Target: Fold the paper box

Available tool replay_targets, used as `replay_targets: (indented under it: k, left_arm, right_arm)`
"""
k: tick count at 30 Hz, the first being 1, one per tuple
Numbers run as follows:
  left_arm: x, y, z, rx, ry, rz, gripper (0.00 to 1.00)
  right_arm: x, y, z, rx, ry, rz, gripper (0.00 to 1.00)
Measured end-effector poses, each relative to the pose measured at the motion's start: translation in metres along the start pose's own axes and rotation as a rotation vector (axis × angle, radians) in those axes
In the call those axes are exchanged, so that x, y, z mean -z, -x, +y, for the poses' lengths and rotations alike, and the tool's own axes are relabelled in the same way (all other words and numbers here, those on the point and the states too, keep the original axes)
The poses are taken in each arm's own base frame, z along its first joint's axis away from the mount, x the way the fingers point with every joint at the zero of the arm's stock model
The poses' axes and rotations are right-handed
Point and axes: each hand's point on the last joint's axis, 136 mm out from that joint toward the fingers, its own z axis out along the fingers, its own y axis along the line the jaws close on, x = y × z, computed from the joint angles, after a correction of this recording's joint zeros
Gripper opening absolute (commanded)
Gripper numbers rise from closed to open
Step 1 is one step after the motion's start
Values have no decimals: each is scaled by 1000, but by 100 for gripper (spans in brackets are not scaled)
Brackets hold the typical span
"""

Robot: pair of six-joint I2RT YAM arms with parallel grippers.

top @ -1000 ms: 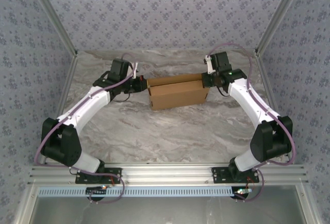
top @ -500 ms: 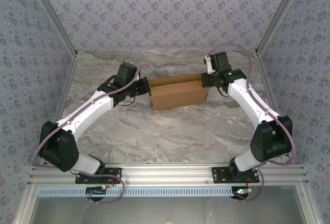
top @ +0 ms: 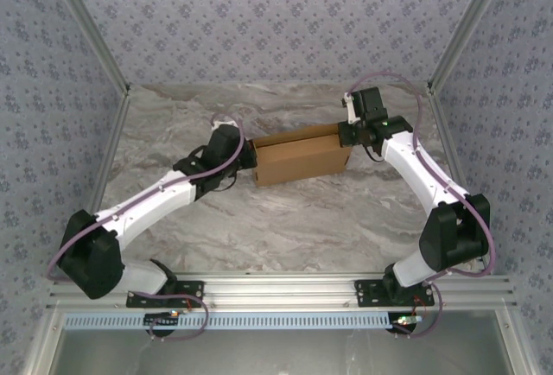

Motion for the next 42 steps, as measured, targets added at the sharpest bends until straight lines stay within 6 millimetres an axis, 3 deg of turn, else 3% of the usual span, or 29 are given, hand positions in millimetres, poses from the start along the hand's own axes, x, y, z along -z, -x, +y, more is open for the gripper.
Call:
replay_targets:
  k: [9, 17, 22, 29, 34, 42]
  left_arm:
    - [4, -14, 0, -71, -30, -34, 18]
    - [8, -16, -5, -123, -55, -23, 32]
    - [13, -12, 0, -141, -44, -16, 46]
    - [20, 7, 13, -150, -8, -18, 59]
    - [26, 24, 12, -224, -25, -17, 74]
    - [38, 46, -25, -539, -179, -12, 83]
  right_arm:
    - [-2, 2, 1, 1, 3, -18, 6]
    - [-2, 1, 3, 3, 7, -19, 6]
    - [0, 0, 9, 11, 25, -18, 6]
    - [0, -1, 10, 12, 28, -19, 6]
    - [0, -1, 10, 12, 28, -19, 6]
    - [0, -1, 10, 12, 31, -19, 6]
